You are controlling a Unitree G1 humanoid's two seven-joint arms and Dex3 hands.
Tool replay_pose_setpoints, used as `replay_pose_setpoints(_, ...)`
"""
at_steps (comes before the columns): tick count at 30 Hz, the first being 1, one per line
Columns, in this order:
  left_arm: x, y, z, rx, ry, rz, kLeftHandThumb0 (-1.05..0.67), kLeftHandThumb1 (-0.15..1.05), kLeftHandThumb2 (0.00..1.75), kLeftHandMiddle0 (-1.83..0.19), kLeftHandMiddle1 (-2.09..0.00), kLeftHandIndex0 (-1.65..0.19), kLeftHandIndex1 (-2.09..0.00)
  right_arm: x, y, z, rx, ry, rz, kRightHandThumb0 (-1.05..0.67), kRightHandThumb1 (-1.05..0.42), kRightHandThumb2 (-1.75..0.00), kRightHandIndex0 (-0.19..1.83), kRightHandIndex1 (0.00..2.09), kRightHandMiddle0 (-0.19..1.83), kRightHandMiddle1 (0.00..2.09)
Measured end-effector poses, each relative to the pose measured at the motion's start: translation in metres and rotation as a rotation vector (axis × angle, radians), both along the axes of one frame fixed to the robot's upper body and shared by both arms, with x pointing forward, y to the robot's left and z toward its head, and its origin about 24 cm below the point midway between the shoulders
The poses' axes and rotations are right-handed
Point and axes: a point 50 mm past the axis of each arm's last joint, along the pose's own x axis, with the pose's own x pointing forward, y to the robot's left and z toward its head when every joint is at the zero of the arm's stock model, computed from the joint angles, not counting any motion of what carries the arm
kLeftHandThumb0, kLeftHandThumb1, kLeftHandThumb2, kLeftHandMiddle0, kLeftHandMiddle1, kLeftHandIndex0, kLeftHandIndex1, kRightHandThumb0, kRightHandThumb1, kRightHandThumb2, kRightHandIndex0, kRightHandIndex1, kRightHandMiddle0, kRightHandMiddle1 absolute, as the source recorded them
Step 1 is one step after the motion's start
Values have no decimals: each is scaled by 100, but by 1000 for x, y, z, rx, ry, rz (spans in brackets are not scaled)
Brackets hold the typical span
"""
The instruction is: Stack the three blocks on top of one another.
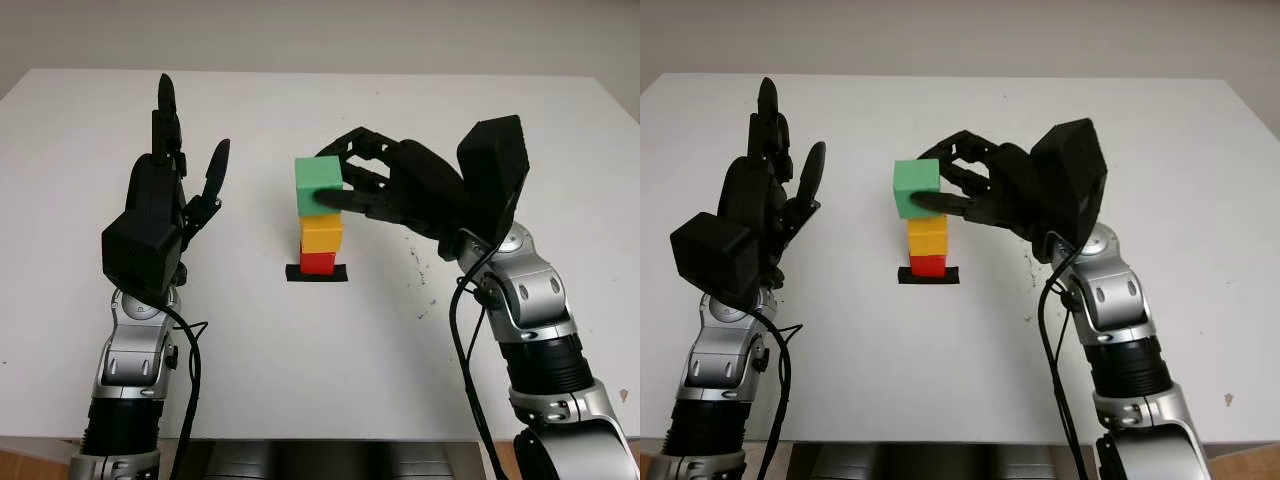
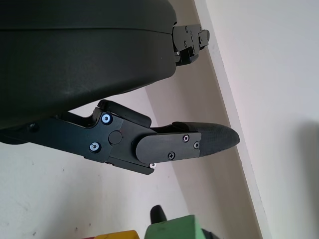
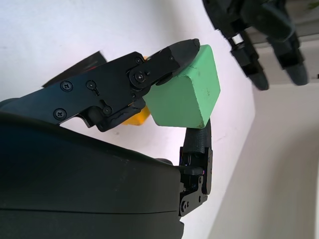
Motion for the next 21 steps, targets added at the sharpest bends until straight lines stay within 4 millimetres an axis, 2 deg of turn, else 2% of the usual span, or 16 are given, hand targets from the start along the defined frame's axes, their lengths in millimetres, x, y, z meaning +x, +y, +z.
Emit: replay_pose_setpoints(21, 0, 0, 0, -1, 1, -5, -70, 105, 46, 15, -5, 16, -5, 0, 0, -2, -11, 4, -9, -47, -93, -6, 27, 6, 32, 165)
